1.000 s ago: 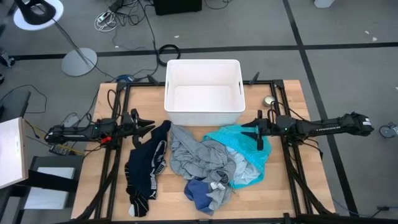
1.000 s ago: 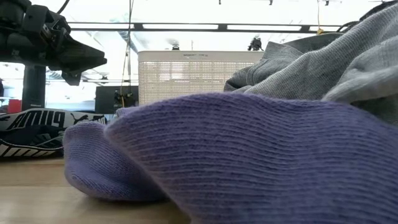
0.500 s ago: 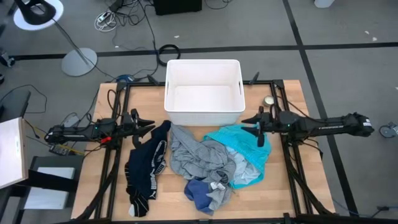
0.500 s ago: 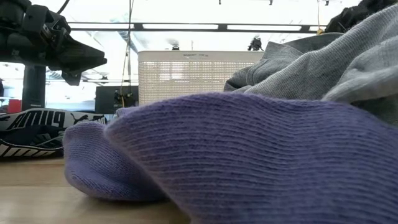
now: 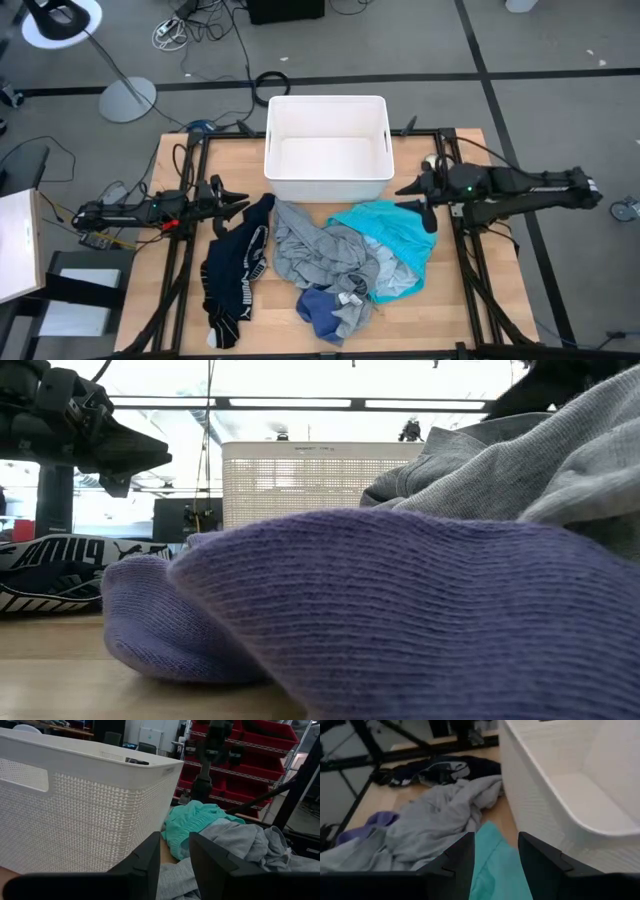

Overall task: Sort clothes
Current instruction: Put the blue shorts into the white laundry bin

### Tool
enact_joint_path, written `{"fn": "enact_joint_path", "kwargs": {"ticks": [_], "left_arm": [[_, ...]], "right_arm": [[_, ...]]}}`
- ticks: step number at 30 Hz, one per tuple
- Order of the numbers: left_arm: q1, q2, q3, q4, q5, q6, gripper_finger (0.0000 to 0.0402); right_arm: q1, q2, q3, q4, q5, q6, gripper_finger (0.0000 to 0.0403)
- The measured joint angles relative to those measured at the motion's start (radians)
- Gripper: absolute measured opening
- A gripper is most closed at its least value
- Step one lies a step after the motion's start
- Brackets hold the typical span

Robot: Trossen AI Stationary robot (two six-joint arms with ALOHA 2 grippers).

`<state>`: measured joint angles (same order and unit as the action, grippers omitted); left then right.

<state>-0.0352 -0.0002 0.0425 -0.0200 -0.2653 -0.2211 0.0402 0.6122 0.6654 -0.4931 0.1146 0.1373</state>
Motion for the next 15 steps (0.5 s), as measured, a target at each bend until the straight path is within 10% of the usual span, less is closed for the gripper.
{"fn": "enact_joint_path", "kwargs": {"ticks": [15], "left_arm": [[0.0, 0.0, 0.0, 0.0, 0.0, 0.0, 0.0108]], "right_arm": [[0.182, 0.378, 0.217, -0.27, 0.047, 0.105, 0.0153]]}}
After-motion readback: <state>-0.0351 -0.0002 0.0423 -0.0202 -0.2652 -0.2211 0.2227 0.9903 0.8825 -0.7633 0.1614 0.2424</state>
